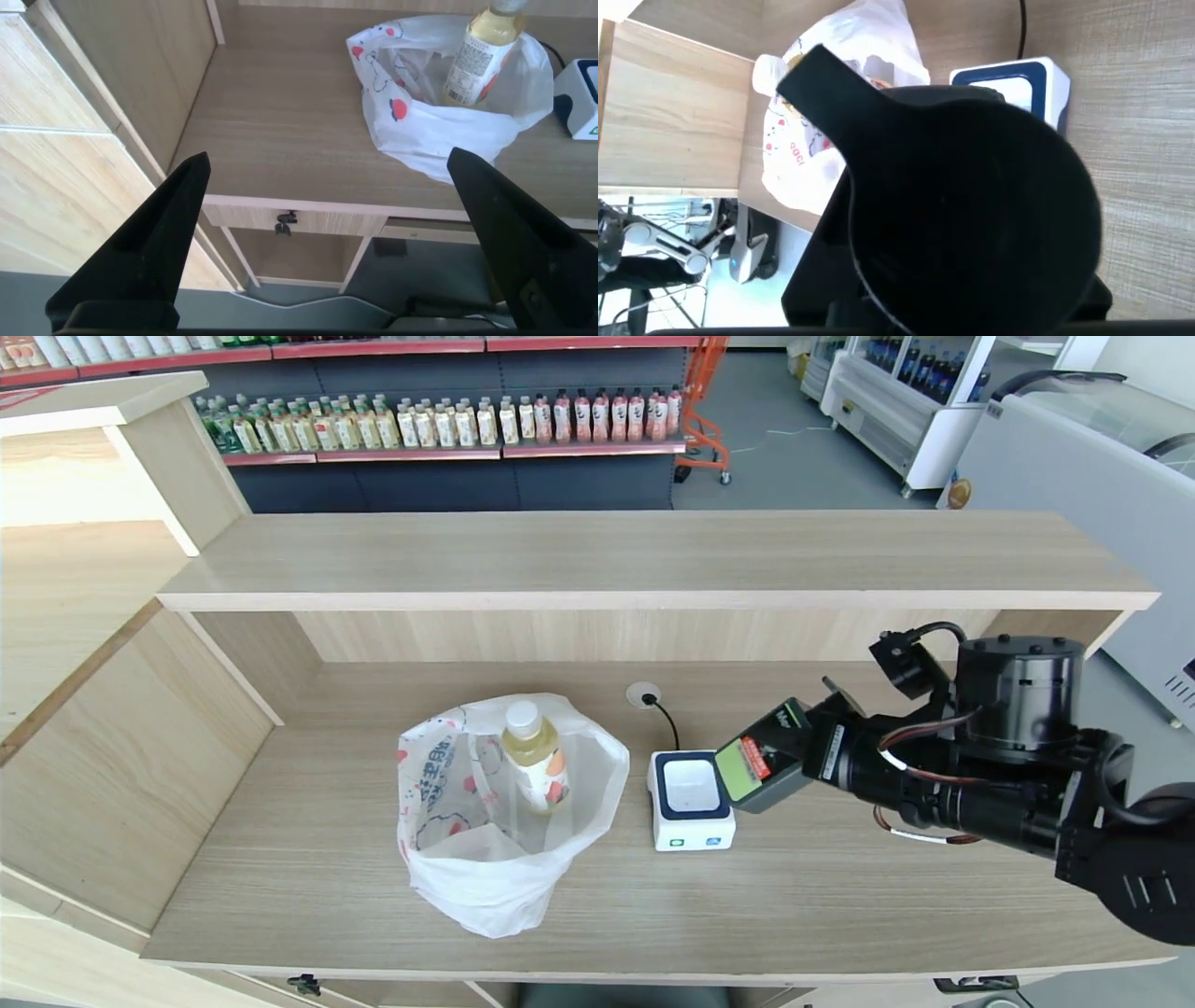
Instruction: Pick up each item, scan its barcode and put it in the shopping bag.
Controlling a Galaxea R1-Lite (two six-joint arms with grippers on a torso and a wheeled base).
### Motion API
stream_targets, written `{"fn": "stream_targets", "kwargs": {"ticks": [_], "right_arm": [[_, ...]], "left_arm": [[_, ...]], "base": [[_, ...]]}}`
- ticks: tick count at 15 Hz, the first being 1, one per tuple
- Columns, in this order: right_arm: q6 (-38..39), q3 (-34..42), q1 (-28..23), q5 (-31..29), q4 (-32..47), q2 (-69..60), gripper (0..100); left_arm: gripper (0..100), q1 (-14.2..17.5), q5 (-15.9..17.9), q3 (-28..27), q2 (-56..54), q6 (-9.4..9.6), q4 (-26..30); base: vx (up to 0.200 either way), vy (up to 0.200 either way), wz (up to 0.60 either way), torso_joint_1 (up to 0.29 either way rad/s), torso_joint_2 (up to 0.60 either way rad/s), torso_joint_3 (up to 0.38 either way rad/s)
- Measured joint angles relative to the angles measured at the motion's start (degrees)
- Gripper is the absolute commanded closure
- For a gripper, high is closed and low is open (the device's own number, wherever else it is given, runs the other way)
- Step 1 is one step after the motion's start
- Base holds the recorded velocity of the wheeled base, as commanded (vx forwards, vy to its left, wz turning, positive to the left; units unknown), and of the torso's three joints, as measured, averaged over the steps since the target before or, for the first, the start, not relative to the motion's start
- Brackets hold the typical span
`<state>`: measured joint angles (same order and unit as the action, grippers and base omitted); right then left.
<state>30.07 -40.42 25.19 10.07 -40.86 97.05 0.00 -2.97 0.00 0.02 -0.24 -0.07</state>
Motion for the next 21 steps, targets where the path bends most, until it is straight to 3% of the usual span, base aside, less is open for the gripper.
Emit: {"fn": "stream_targets", "kwargs": {"ticks": [4,8,21], "right_arm": [[-2.79,-3.04,-0.09,-1.62,-1.01,4.88,100],[-7.56,-5.30,-0.11,-2.88,-7.63,13.25,100],[-7.83,-15.19,0.61,-2.46,-8.00,24.89,100]], "left_arm": [[0,0.00,0.02,0.00,0.00,0.04,0.00],[0,0.02,0.00,0.00,0.00,0.11,0.00],[0,0.00,-0.02,0.00,0.00,0.02,0.02]], "base": [[0.000,0.000,0.00,0.000,0.00,0.000],[0.000,0.000,0.00,0.000,0.00,0.000],[0.000,0.000,0.00,0.000,0.00,0.000]]}}
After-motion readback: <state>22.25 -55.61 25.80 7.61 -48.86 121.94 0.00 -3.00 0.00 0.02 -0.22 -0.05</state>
